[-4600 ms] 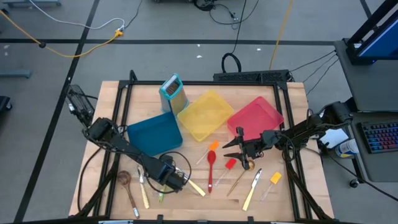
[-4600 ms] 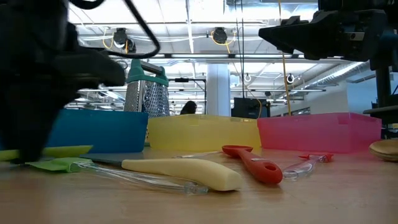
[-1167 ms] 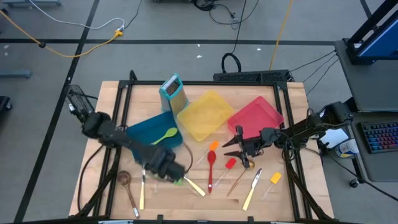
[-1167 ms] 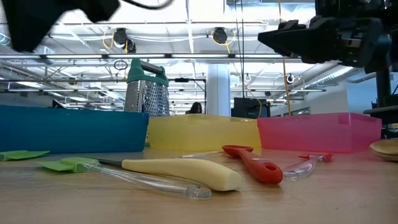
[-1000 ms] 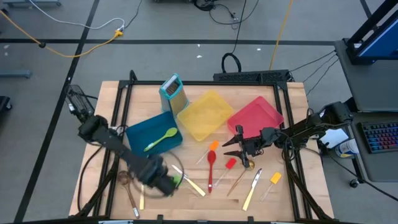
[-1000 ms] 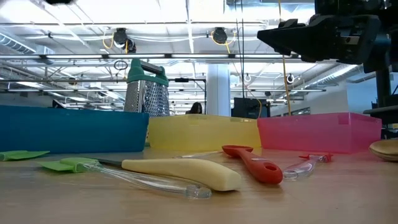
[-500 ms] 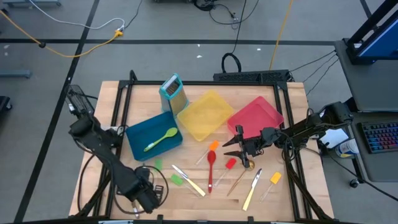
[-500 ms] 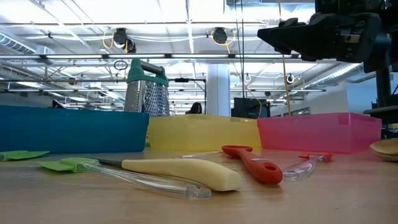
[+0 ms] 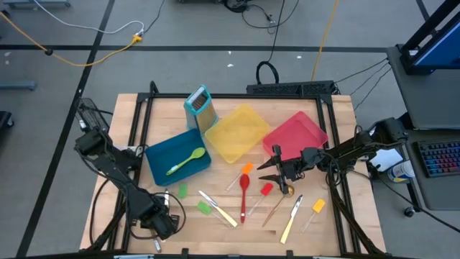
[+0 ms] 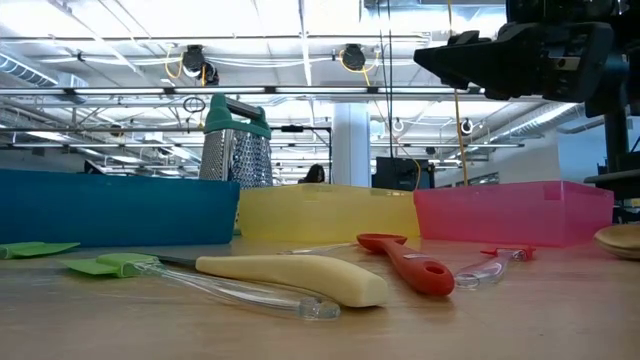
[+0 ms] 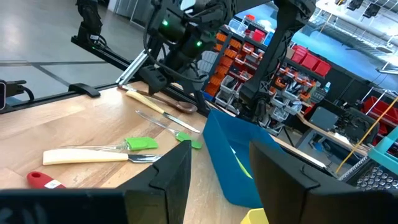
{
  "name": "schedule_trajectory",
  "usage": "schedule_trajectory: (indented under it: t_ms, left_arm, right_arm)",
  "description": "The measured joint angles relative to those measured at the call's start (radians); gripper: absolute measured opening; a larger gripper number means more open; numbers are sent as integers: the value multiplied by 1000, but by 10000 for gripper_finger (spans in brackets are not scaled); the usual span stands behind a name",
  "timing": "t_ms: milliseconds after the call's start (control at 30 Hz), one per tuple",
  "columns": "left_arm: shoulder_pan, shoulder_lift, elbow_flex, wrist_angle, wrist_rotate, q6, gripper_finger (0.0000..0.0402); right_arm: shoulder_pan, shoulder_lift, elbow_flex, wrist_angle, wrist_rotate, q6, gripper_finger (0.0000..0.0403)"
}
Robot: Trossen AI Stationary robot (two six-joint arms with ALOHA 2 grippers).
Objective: Pick & Place Kitchen Items
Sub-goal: Put the brown serving spoon into the blue bin
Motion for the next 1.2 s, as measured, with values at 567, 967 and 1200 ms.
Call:
schedule_trajectory:
  t_ms: [567, 967, 1200]
  left_arm:
    - [-26, -3, -103, 71, 61, -41, 122]
    - [-57, -3, -144, 179, -71, 12, 122]
    - [-89, -3, -144, 184, -160, 49, 122]
  right_arm:
    - [0, 0, 0, -2, 0, 39, 155]
    - [0, 0, 0, 0, 0, 46, 155]
    - [0, 0, 0, 0, 0, 46, 155]
